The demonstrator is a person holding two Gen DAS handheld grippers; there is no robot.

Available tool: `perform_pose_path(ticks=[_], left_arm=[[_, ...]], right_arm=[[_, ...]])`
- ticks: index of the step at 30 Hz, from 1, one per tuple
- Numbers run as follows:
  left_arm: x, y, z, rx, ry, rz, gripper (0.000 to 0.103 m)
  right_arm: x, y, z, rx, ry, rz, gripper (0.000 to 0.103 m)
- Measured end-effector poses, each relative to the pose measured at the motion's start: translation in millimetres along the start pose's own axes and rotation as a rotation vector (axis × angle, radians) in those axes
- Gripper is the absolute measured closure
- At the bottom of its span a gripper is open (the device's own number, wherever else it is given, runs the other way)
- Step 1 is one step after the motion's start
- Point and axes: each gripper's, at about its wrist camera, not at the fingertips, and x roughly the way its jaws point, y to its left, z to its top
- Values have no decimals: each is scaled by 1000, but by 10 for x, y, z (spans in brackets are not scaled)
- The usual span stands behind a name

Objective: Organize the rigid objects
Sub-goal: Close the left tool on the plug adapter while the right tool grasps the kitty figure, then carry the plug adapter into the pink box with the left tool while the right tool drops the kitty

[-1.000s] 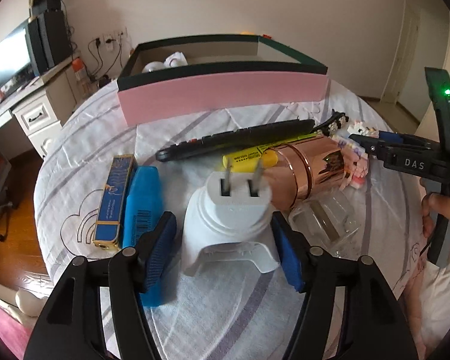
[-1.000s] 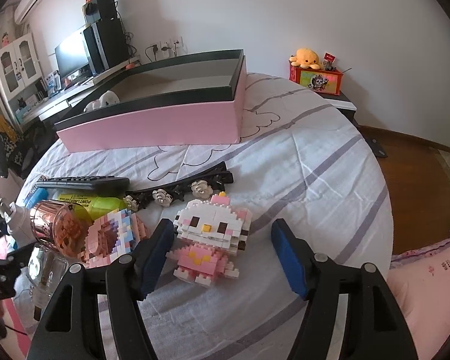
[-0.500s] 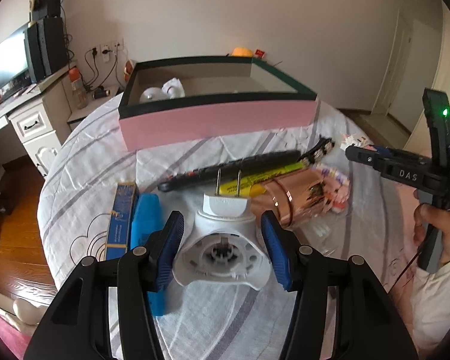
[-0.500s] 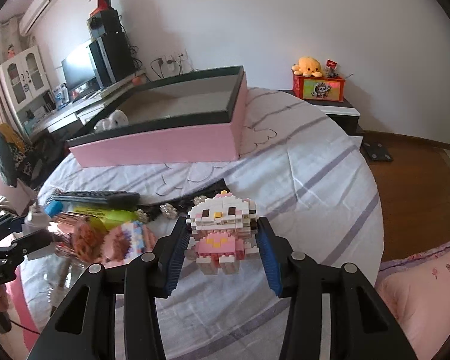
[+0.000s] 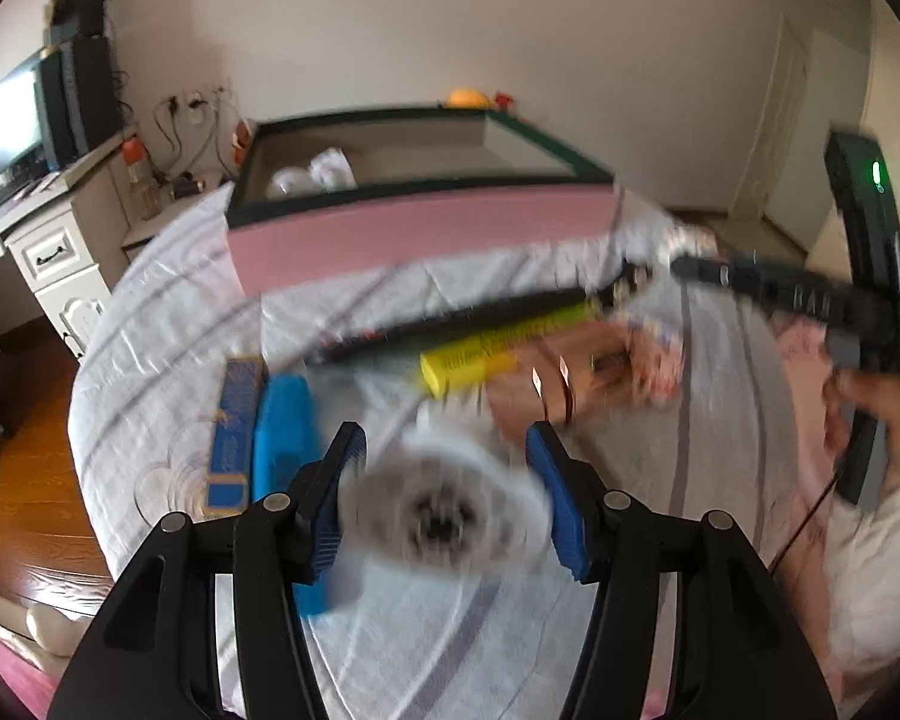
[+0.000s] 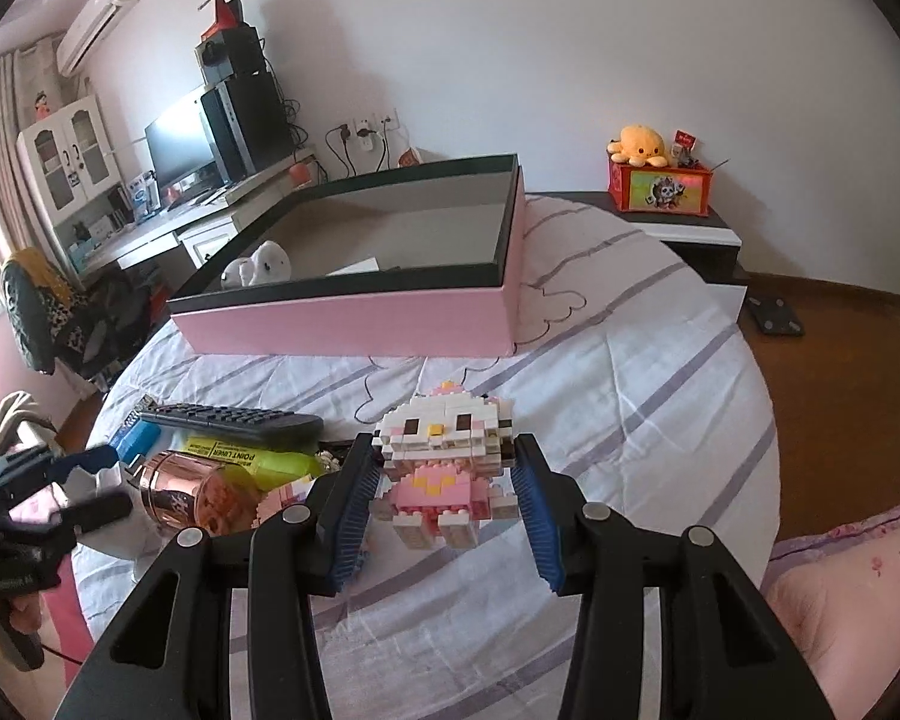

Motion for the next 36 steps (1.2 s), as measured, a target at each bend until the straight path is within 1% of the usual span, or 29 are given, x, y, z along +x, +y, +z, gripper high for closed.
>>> perform_pose_path(ticks=[3,8,11,12,15,17,18,20,26,29,32,33,36], left_arm=[[138,11,-130,-5,45,23,45],[155,81,-85,-55,22,-3,46],[169,119,-33,-89,17,-14,45],[176,123,-36,-89,15,-24,50],[164,104,-27,-71,11,-12,50],[125,102,0,-70,3,-25,50],[86,111,39,-76,-9,-37,50],[8,110,106,-72,-35,-37,50],[-155,110,462,-33,-109,-19,50],[-160,119,711,-13,-137,-24,50],[-98,142,994,7,-150,-28,50],[-51,152,1108,16,-150,-47,50],[138,208,1394,23,-121,-74,50]], right_arm=[[12,-5,-34,3,7,4,56],[21,-16,-49,7,17,5,56],[17,-16,-42,7,19,6,56],[16,-17,-38,7,20,6,56],[12,-22,-32,7,18,3,56],[-7,-24,-20,4,10,-2,56],[-12,-26,-10,2,11,0,56],[-33,-14,26,-3,1,-1,56],[-128,93,263,-50,-40,6,56],[-131,162,418,-78,-59,16,56],[-88,235,594,-105,-73,23,56],[-57,255,654,-113,-73,26,56],[91,295,832,-131,-59,39,56]])
